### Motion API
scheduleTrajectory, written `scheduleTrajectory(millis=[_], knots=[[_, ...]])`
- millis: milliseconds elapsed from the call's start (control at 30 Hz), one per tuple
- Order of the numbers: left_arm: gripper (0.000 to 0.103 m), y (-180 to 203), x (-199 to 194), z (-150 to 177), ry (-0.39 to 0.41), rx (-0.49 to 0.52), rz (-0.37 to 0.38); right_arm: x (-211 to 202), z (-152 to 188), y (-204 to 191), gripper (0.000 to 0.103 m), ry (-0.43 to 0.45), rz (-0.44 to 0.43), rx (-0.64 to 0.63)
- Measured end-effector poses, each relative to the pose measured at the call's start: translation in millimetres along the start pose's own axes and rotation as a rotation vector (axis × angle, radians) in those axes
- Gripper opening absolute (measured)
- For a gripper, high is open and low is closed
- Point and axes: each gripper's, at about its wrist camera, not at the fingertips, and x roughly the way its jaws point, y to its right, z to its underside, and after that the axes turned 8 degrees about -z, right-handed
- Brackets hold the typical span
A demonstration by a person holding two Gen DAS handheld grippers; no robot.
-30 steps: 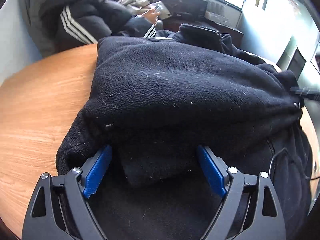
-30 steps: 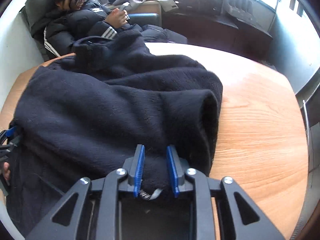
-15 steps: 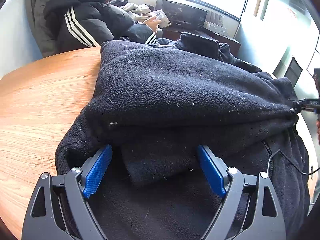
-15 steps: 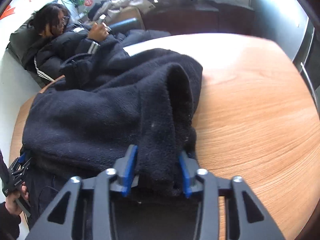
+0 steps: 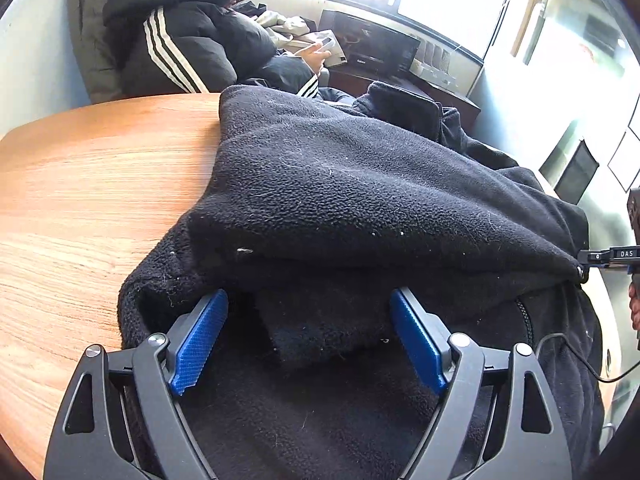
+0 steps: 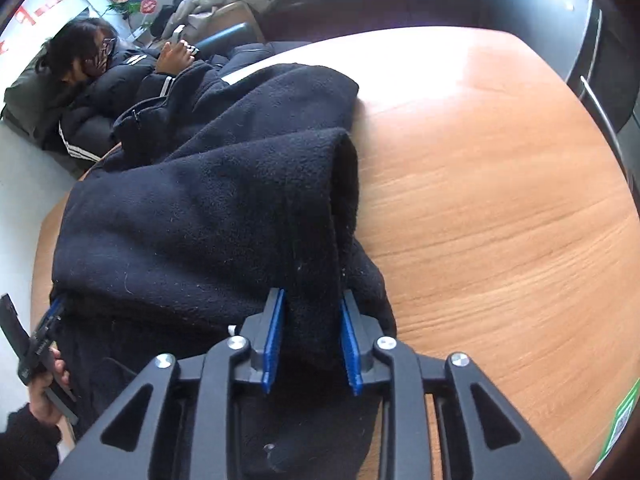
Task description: Fold clothes
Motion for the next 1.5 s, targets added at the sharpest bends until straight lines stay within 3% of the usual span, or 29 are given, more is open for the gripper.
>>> scheduleTrajectory(millis=[67,100,167,267,367,467,567,600,667,700,733,800,867,933,967,1000,1033,1067,1100,1167,1233,1267,1300,1333,1367,1467,1500], knots=[[0.083,0.0,-5.0,-0.3,-0.001,0.001,0.003,-13.9,-2.1,-12.6,0.053,0.031,0.085,-0.06],[0.083,0.5,-8.7,-1.0,-0.001,0.005,0.004,-25.3,-2.6,-19.3,0.054,0.055,0.123,-0.087],[0.083,6.5,-27.2,-5.7,0.045,0.056,-0.01,-54.8,-2.2,-35.0,0.059,0.118,0.202,-0.166],[0.087,24.9,-61.0,-20.9,0.137,0.167,-0.002,-89.2,-1.2,-70.5,0.078,0.245,0.259,-0.32],[0.103,42.2,-75.5,-45.3,0.194,0.188,0.043,-87.4,2.4,-111.8,0.08,0.285,0.097,-0.42],[0.103,57.4,-44.9,-69.0,0.156,0.174,0.109,-46.5,1.1,-143.9,0.08,0.257,-0.005,-0.445],[0.103,55.2,9.0,-72.3,0.043,0.128,0.178,10.0,-4.8,-136.4,0.073,0.217,-0.011,-0.38],[0.099,52.9,25.0,-68.6,0.002,0.12,0.16,27.6,-4.6,-125.7,0.068,0.181,0.014,-0.35],[0.087,44.0,40.4,-55.4,0.004,0.151,0.148,54.2,-1.0,-97.7,0.055,0.107,0.048,-0.284],[0.082,39.9,47.5,-48.9,0.004,0.168,0.141,53.0,3.4,-83.0,0.044,0.109,0.037,-0.267],[0.078,38.6,46.6,-44.6,-0.001,0.198,0.131,47.1,7.7,-69.7,0.039,0.126,0.019,-0.259],[0.067,31.2,45.1,-44.9,-0.012,0.198,0.135,32.1,8.6,-53.9,0.021,0.12,0.052,-0.262],[0.063,28.1,42.4,-47.5,-0.026,0.205,0.121,14.4,-1.1,-45.2,0.021,0.122,0.081,-0.243],[0.064,29.2,38.1,-52.4,-0.04,0.218,0.09,-9.4,-17.9,-56.5,0.037,0.214,0.092,-0.253],[0.068,34.6,28.9,-58.3,-0.008,0.222,0.066,-21.5,-26.1,-63.7,0.066,0.266,0.094,-0.262],[0.079,40.0,19.6,-64.1,0.025,0.227,0.042,-25.7,-35.8,-73.1,0.089,0.301,0.089,-0.29],[0.086,45.2,10.3,-70.3,0.058,0.23,0.021,-25.7,-46.2,-83.6,0.092,0.325,0.081,-0.328],[0.1,48.5,0.9,-80.2,0.111,0.221,0.034,-17.8,-59.1,-91.1,0.092,0.319,0.069,-0.354],[0.103,52.2,-5.2,-92.6,0.159,0.192,0.046,-4.6,-71.2,-93.2,0.091,0.291,0.04,-0.36],[0.103,56.6,5.9,-116.2,0.145,0.136,0.093,22.9,-93.1,-93.3,0.081,0.227,-0.035,-0.354],[0.103,59.4,49.6,-123.9,0.019,0.102,0.096,59.1,-104.0,-75.3,0.069,0.098,-0.023,-0.303],[0.1,57.2,70.5,-118.1,-0.042,0.099,0.074,68.3,-103.6,-61.1,0.045,0.067,-0.033,-0.262],[0.091,54.8,91.1,-112.0,-0.102,0.097,0.053,72.3,-100.7,-45.3,0.037,0.057,-0.054,-0.213],[0.089,50.7,106.2,-102.2,-0.129,0.116,0.034,68.9,-98.7,-31.3,0.03,0.058,-0.048,-0.187],[0.091,51.9,102.1,-97.9,-0.062,0.158,0.032,62.3,-98.4,-20.5,0.0,0.054,-0.028,-0.184],[0.09,48.2,100.4,-94.5,-0.068,0.178,0.046,42.4,-107.8,-17.3,0.0,0.064,0.008,-0.216],[0.09,48.0,99.5,-93.1,-0.067,0.19,0.04,35.6,-113.4,-23.1,0.006,0.078,0.014,-0.232]])
